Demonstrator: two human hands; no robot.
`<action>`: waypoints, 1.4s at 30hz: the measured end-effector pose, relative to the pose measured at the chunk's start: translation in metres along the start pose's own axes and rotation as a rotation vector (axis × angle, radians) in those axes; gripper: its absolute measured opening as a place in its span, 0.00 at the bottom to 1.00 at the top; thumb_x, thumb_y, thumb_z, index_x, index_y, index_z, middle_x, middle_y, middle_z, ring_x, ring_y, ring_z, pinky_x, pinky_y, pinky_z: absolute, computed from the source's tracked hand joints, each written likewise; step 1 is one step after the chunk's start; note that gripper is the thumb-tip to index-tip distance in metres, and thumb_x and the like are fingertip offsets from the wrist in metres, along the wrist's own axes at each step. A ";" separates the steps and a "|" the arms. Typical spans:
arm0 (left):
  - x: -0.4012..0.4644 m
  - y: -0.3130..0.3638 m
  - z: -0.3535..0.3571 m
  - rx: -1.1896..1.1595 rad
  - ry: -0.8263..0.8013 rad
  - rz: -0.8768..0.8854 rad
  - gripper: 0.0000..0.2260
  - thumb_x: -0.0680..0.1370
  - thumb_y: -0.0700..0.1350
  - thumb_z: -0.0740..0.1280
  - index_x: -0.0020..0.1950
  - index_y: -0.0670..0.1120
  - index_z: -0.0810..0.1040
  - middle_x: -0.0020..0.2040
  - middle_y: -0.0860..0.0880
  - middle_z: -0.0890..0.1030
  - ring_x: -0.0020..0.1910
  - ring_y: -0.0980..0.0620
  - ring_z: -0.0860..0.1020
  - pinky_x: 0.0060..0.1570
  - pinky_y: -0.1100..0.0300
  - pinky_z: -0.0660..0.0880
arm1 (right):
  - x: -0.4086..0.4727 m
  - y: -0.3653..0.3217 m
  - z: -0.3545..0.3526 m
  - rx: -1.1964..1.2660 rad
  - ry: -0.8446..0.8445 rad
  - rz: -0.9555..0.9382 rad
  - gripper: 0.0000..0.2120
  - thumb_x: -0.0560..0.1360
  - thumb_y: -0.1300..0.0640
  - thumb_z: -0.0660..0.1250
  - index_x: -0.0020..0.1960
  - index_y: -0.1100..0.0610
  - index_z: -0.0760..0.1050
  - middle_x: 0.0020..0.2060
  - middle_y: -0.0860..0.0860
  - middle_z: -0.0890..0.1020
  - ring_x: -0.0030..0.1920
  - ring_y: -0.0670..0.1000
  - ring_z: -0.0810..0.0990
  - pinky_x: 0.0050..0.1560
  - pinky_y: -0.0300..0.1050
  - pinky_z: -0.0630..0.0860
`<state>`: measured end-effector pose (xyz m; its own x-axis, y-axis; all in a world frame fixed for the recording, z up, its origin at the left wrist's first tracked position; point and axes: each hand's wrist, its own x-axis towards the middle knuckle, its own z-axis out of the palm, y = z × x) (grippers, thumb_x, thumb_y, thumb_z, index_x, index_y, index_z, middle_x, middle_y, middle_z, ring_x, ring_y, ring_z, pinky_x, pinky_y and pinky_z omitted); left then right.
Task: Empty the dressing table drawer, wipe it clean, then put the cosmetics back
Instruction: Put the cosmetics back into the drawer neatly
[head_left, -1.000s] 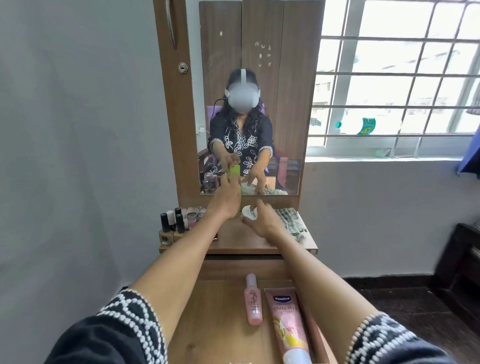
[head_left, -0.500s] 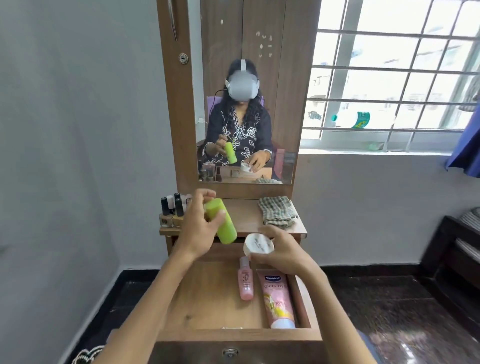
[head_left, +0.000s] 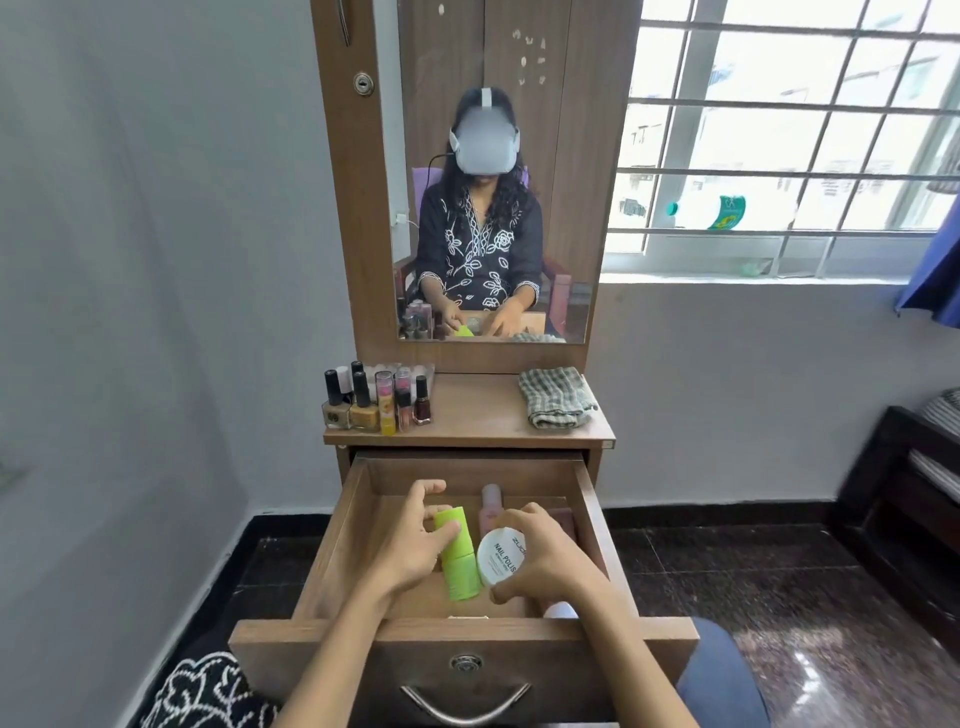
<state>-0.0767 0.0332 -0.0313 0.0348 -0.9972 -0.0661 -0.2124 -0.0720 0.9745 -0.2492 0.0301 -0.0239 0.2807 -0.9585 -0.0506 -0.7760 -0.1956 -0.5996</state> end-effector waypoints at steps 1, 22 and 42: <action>0.000 -0.001 0.000 0.014 -0.008 -0.008 0.18 0.77 0.34 0.63 0.60 0.51 0.65 0.56 0.43 0.74 0.50 0.47 0.74 0.42 0.53 0.74 | 0.000 0.000 0.001 -0.018 -0.002 -0.005 0.37 0.56 0.55 0.79 0.63 0.51 0.72 0.51 0.48 0.70 0.55 0.49 0.71 0.54 0.46 0.74; 0.000 -0.016 0.008 0.092 -0.177 -0.246 0.11 0.76 0.36 0.66 0.58 0.41 0.72 0.49 0.45 0.72 0.40 0.50 0.77 0.28 0.59 0.77 | 0.000 0.007 0.012 -0.236 -0.163 -0.052 0.27 0.67 0.58 0.75 0.64 0.51 0.73 0.59 0.53 0.72 0.61 0.53 0.72 0.57 0.43 0.71; 0.002 -0.022 0.012 0.459 -0.183 -0.186 0.12 0.78 0.44 0.65 0.61 0.44 0.74 0.59 0.44 0.73 0.55 0.45 0.75 0.44 0.50 0.81 | 0.002 0.004 0.013 -0.338 -0.222 -0.082 0.23 0.70 0.64 0.71 0.63 0.50 0.75 0.61 0.53 0.74 0.62 0.53 0.74 0.54 0.42 0.72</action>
<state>-0.0838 0.0324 -0.0557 -0.0496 -0.9509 -0.3055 -0.6261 -0.2087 0.7513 -0.2450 0.0300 -0.0368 0.4358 -0.8759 -0.2072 -0.8775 -0.3622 -0.3144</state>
